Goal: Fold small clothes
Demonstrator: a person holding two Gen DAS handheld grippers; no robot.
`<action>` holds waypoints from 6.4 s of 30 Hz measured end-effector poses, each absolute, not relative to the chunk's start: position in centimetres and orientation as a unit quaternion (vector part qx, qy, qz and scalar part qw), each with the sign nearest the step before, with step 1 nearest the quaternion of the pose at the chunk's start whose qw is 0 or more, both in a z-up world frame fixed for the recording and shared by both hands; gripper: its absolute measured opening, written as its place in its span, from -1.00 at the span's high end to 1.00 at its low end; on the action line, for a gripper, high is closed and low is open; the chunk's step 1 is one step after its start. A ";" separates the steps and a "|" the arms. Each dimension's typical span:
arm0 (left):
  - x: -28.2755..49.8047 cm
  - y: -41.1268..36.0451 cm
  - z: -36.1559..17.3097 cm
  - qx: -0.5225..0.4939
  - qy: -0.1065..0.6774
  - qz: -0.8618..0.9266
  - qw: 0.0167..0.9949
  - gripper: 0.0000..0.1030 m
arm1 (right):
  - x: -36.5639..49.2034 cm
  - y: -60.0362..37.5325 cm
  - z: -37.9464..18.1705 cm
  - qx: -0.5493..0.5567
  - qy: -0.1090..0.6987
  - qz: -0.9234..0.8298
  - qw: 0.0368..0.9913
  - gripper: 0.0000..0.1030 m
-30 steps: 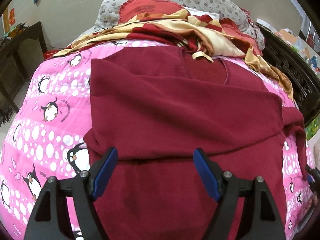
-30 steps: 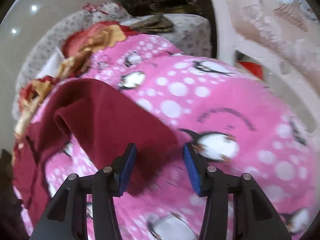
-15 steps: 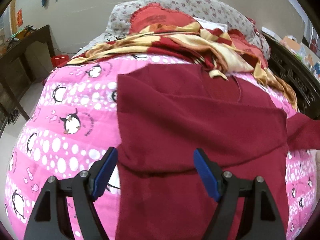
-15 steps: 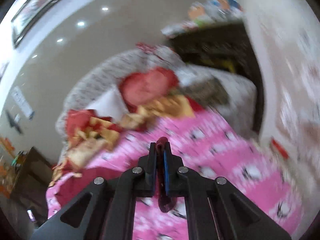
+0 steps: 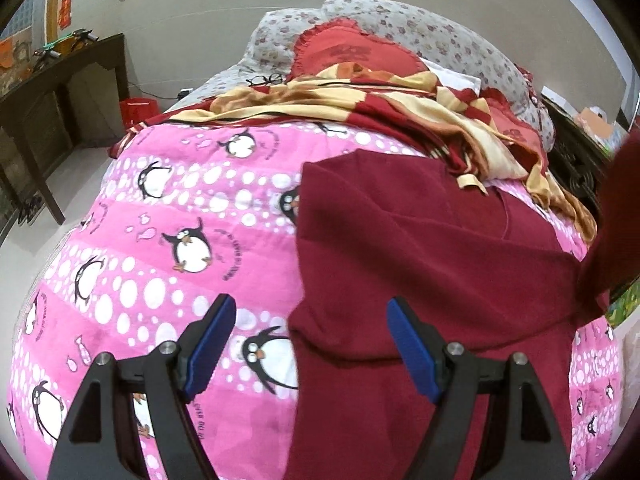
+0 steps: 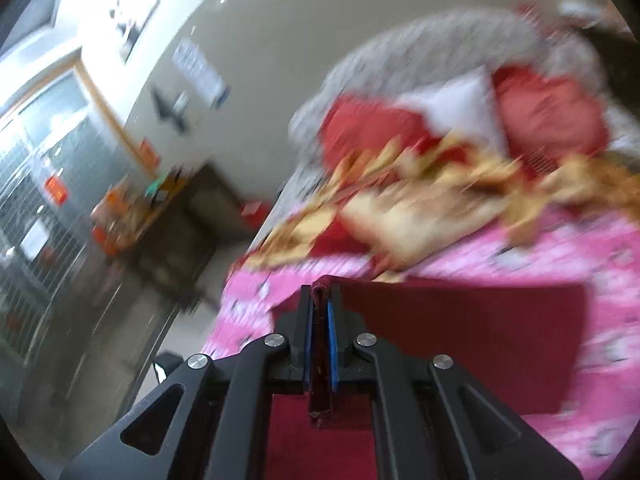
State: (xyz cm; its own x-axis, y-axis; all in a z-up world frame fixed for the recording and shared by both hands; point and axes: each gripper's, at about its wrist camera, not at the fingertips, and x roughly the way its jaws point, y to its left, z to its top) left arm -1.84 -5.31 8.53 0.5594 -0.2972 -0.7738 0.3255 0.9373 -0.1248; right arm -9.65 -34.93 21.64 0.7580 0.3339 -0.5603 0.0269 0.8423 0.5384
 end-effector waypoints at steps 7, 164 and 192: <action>-1.2 -3.6 8.3 -0.012 0.432 -0.200 0.879 -0.58 | -0.1 -27.2 9.1 0.274 0.444 0.146 0.841 0.34; -0.4 -9.3 6.2 0.004 0.457 -0.190 0.869 -0.36 | -16.2 -45.8 7.5 0.227 0.407 -0.160 0.870 -0.31; 2.5 -11.7 3.6 0.028 0.471 -0.176 0.864 -0.40 | -14.2 -45.7 5.7 0.204 0.401 -0.157 0.879 0.13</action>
State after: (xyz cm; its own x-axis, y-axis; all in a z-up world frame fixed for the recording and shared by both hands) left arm 2.53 -11.74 3.60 0.4950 -0.2789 -0.8230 0.3307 0.9363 -0.1184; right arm -14.24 -45.75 5.68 0.6294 -0.1122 -0.7689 0.4396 0.8674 0.2333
